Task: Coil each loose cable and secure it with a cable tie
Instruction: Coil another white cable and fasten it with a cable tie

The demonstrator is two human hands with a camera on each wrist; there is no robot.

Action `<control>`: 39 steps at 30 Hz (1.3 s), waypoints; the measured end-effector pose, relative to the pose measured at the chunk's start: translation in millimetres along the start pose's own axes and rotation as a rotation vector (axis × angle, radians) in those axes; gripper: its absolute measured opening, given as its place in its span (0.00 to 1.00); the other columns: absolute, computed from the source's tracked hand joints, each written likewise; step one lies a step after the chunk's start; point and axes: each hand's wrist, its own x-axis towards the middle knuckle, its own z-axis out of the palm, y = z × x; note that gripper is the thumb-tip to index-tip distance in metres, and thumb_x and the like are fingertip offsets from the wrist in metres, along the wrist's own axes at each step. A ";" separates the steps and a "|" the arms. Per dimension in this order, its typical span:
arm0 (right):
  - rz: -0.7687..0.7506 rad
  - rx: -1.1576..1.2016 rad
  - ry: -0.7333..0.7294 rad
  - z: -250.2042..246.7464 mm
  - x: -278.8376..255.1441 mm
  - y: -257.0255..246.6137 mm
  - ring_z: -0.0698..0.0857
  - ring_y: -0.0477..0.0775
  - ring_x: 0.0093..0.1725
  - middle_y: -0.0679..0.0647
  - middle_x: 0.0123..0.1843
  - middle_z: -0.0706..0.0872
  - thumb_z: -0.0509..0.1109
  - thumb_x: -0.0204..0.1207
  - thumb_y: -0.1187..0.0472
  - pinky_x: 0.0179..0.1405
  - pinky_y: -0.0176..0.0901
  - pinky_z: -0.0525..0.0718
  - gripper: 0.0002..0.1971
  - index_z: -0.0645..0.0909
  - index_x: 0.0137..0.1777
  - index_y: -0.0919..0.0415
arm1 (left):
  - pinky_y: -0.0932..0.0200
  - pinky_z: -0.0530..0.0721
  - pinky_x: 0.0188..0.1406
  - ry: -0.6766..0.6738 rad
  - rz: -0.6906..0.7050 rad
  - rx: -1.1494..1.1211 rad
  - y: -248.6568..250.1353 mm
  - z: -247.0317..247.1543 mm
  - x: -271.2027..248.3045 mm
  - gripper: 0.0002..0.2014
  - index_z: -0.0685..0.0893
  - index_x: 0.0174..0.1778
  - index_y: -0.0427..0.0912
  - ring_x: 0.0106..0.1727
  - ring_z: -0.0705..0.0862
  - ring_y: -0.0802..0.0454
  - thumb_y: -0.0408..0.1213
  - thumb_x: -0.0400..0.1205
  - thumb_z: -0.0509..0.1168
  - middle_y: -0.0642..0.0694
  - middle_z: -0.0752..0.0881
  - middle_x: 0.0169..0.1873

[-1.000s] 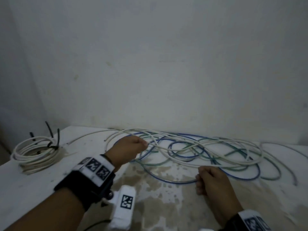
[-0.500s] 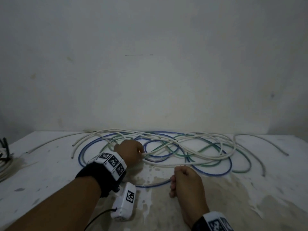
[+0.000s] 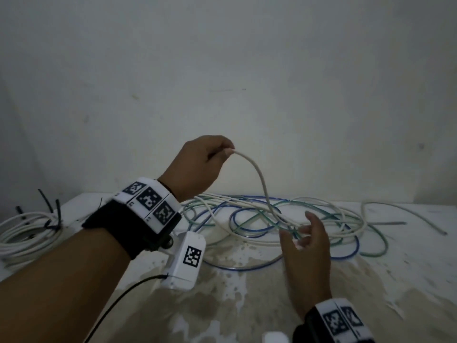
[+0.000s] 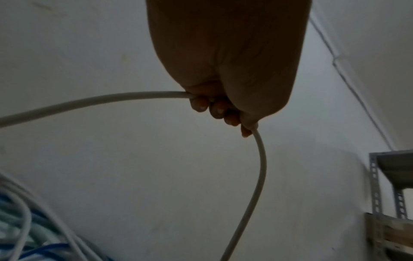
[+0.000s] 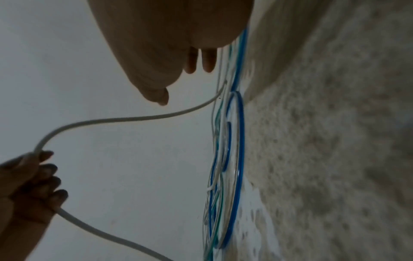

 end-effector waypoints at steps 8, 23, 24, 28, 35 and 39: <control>-0.465 -0.351 -0.161 -4.1 -2.7 -8.1 0.82 0.35 0.38 0.41 0.31 0.83 0.72 0.76 0.58 0.42 0.45 0.76 0.11 0.77 0.33 0.46 | 0.78 0.69 0.33 0.071 0.098 -0.075 36.4 -47.2 -20.8 0.06 0.85 0.44 0.48 0.31 0.76 0.69 0.39 0.82 0.63 0.61 0.78 0.27; -0.355 -0.590 0.114 -134.4 48.7 -94.6 0.72 0.59 0.33 0.60 0.32 0.77 0.56 0.84 0.47 0.35 0.45 0.65 0.21 0.76 0.44 0.66 | 0.63 0.72 0.23 0.323 -0.630 -0.444 -18.9 -94.5 -41.3 0.08 0.78 0.43 0.43 0.25 0.71 0.52 0.40 0.86 0.58 0.47 0.75 0.31; -0.334 -0.523 0.109 -130.9 46.1 -103.8 0.73 0.58 0.36 0.59 0.36 0.77 0.58 0.84 0.51 0.37 0.44 0.65 0.15 0.75 0.48 0.64 | 0.66 0.69 0.19 0.282 -0.691 -0.530 -13.2 -90.1 -42.6 0.09 0.77 0.41 0.43 0.22 0.70 0.55 0.38 0.86 0.58 0.46 0.73 0.29; -0.395 -0.329 0.064 -117.5 38.9 -125.0 0.78 0.57 0.42 0.56 0.42 0.81 0.54 0.86 0.57 0.44 0.44 0.72 0.10 0.77 0.52 0.56 | 0.65 0.69 0.18 0.031 -0.787 -0.626 -3.5 -70.6 -54.6 0.08 0.76 0.40 0.41 0.18 0.68 0.58 0.35 0.86 0.59 0.48 0.71 0.26; -0.259 -0.236 -0.214 -80.8 13.4 -139.5 0.79 0.59 0.32 0.55 0.34 0.79 0.57 0.83 0.53 0.35 0.51 0.80 0.07 0.73 0.46 0.53 | 0.69 0.60 0.14 -0.031 -0.866 -1.166 26.4 -50.6 -68.7 0.11 0.75 0.41 0.40 0.18 0.61 0.58 0.39 0.88 0.54 0.51 0.65 0.21; -0.087 -0.134 -0.480 -59.9 -14.7 -131.6 0.75 0.56 0.18 0.57 0.27 0.78 0.54 0.85 0.51 0.18 0.40 0.75 0.12 0.73 0.46 0.56 | 0.67 0.67 0.17 0.035 -0.836 -1.412 51.4 -48.2 -64.2 0.13 0.76 0.40 0.39 0.20 0.65 0.56 0.39 0.88 0.52 0.49 0.68 0.23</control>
